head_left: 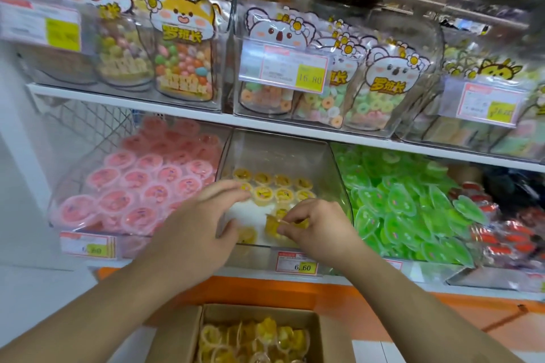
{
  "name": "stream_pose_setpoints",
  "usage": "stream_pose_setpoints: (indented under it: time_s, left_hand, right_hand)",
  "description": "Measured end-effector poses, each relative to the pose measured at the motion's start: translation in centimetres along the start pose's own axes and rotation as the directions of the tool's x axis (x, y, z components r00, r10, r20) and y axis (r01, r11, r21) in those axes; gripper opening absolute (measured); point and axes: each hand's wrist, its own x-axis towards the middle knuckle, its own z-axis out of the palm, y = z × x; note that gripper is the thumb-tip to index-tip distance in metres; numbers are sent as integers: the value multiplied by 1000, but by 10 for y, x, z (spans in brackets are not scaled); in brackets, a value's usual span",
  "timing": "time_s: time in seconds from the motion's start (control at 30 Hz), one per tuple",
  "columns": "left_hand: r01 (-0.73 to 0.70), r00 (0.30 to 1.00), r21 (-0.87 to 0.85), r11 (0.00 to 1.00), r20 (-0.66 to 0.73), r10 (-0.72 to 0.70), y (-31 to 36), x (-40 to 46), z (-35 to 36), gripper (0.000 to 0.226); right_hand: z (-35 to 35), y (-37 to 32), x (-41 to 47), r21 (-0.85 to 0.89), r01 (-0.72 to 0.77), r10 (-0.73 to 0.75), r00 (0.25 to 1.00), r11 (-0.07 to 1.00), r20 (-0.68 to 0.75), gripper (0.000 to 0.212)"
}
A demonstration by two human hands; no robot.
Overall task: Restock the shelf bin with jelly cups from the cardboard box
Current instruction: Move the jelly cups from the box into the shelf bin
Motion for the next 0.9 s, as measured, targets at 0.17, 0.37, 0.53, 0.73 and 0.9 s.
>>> stream_pose_setpoints:
  time_s: [0.17, 0.37, 0.53, 0.73, 0.9]
  left_hand:
    - [53, 999, 129, 990, -13, -52, -21, 3, -6, 67]
    - [4, 1000, 199, 980, 1, -4, -39, 3, -4, 70]
    - [9, 1000, 215, 976, -14, -6, -39, 4, 1, 68]
    - [16, 1000, 223, 975, -22, -12, -41, 3, 4, 69]
    - [18, 1000, 201, 979, -18, -15, -42, 3, 5, 69]
  right_hand:
    - [3, -12, 10, 63, -6, 5, 1000, 998, 15, 19]
    - [33, -23, 54, -60, 86, -85, 996, 994, 24, 22]
    - [59, -37, 85, -180, 160, -146, 985, 971, 89, 21]
    - [71, -32, 94, -317, 158, -105, 979, 935, 177, 25]
    - [60, -17, 80, -166, 191, -146, 957, 967, 252, 28]
